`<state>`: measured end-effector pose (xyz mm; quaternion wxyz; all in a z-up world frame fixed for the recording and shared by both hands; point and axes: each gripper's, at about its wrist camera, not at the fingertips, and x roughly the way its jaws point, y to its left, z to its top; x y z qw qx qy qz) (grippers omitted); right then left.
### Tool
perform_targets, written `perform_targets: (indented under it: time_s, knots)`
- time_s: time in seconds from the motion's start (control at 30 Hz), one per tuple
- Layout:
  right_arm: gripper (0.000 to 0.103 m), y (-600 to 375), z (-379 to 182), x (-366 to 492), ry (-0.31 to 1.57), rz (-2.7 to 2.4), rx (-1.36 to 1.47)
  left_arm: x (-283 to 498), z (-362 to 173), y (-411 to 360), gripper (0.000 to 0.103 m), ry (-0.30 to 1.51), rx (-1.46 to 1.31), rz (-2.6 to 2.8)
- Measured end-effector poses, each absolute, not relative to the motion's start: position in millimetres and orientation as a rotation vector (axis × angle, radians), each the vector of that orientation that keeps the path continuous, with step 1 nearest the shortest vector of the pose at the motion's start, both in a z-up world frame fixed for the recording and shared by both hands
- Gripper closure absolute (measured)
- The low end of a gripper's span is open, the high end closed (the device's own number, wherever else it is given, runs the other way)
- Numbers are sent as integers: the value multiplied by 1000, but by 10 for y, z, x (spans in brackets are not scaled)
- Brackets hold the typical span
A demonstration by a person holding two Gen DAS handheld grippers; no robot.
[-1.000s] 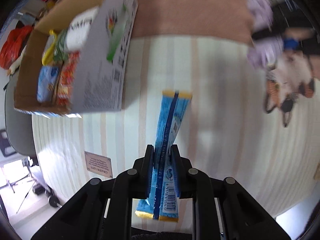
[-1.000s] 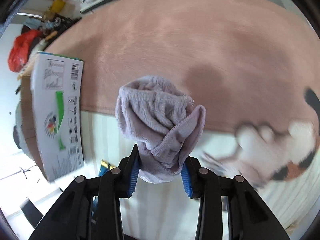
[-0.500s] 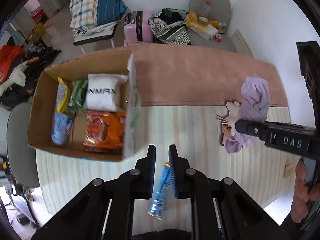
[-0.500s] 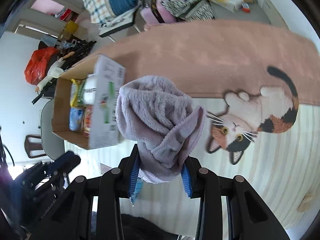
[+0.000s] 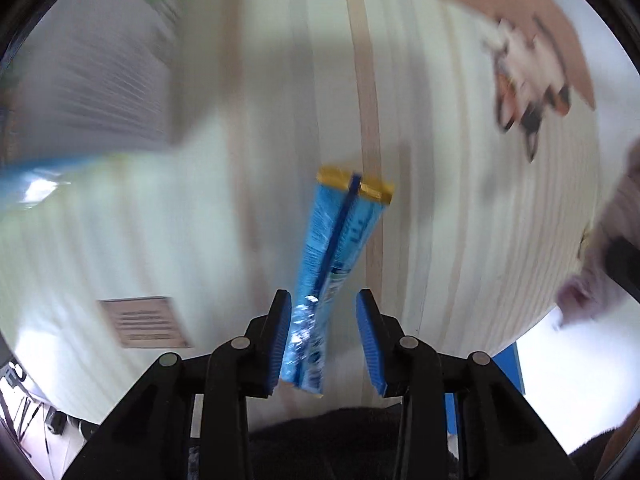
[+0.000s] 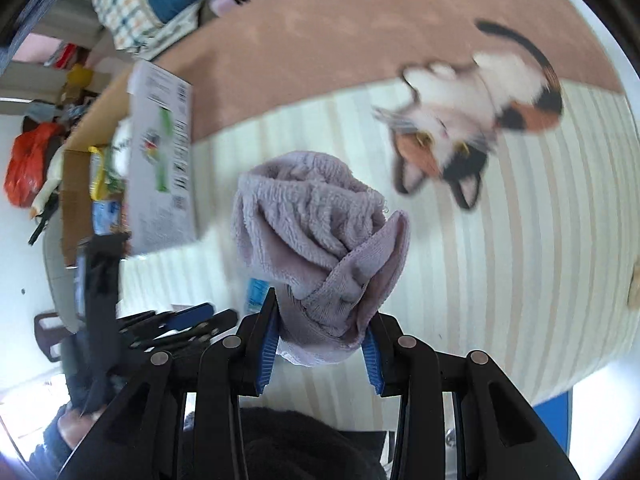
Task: Organize soft objects
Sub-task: 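Carry the blue stick pack and lilac cloth over the box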
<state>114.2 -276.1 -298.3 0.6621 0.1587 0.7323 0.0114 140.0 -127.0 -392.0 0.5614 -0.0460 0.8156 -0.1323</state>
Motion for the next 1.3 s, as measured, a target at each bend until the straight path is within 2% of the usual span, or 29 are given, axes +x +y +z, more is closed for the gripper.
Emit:
perform_targets:
  time_s: [0.17, 0.27, 0.33, 0.7, 0.87, 1.07, 1.3]
  knots:
    - [64, -2864, -3129, 935, 1674, -6, 352, 1271, -4089, -1561, 72, 1905, 74, -259]
    - [64, -2886, -3160, 884, 1675, 0, 352, 1244, -4008, -1626, 87, 1841, 109, -226]
    - [64, -2867, -3152, 866, 1670, 18, 342, 1232, -3901, -1575, 90, 1817, 66, -204]
    - [64, -2415, -2752, 1002, 1600, 236, 264, 1241, -2329, -569, 91, 1511, -188, -91]
    - [64, -1871, -2466, 1255, 1554, 344, 224, 1433, -1866, 156, 91, 1414, -260, -38]
    - [64, -988, -2237, 1644, 1510, 402, 176, 1960, -1777, 936, 91, 1367, -256, 15]
    - [64, -73, -2420, 2125, 1546, 381, 210, 2548, -2058, 1747, 91, 1431, -159, 33]
